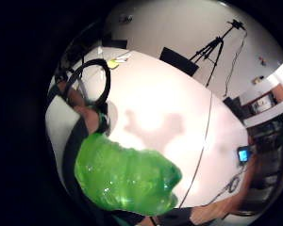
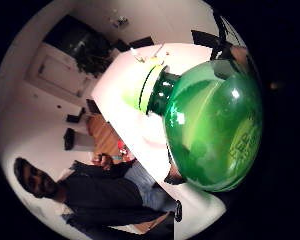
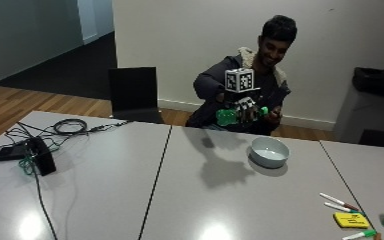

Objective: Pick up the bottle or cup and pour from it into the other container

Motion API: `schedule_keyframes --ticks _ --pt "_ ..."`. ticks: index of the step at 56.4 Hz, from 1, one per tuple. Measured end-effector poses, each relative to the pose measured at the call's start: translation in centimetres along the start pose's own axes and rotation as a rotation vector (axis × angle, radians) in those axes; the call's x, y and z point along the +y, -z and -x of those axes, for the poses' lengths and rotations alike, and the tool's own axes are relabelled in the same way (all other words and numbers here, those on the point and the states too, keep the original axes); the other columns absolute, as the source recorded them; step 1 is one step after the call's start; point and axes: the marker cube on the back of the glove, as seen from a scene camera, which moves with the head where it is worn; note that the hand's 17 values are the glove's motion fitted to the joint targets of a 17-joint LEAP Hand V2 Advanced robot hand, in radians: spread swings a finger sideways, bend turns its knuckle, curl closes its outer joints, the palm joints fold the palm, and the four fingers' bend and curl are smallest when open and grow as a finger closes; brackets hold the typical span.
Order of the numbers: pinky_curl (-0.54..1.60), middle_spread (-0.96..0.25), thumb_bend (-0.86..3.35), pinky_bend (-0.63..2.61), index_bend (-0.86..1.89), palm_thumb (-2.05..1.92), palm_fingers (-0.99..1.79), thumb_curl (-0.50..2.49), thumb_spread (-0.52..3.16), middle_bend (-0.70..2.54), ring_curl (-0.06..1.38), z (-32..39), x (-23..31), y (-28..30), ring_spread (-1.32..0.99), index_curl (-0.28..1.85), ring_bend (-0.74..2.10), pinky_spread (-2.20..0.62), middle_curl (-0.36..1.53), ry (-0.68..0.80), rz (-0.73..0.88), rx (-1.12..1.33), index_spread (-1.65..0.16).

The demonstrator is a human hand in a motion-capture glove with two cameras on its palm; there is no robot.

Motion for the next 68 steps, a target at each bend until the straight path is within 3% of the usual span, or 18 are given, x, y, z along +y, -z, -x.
schedule_keyframes --ticks 20,54,63,68 --pt "0.34 -0.22 -0.04 0.55 0.11 0.81 1.21 0.43 0.68 0.42 0.38 4.3 -3.2 -4.0 -0.16 0.27 0.66 -0.06 0.43 0.143 0.212 0.346 -0.27" --pt "0.34 -0.22 -0.04 0.56 0.11 0.80 1.21 0.43 0.68 0.42 0.38 9.8 -4.4 -8.8 -0.16 0.27 0.65 -0.07 0.43 0.333 0.419 0.876 -0.27" --pt "0.35 -0.22 -0.04 0.56 0.11 0.80 1.21 0.43 0.68 0.42 0.38 12.0 -2.9 -9.0 -0.16 0.27 0.65 -0.07 0.43 0.443 0.505 0.726 -0.27" --pt "0.35 -0.22 -0.04 0.55 0.11 0.80 1.21 0.44 0.68 0.43 0.38 11.1 -4.0 -9.3 -0.16 0.27 0.65 -0.07 0.43 0.342 0.412 0.854 -0.27"
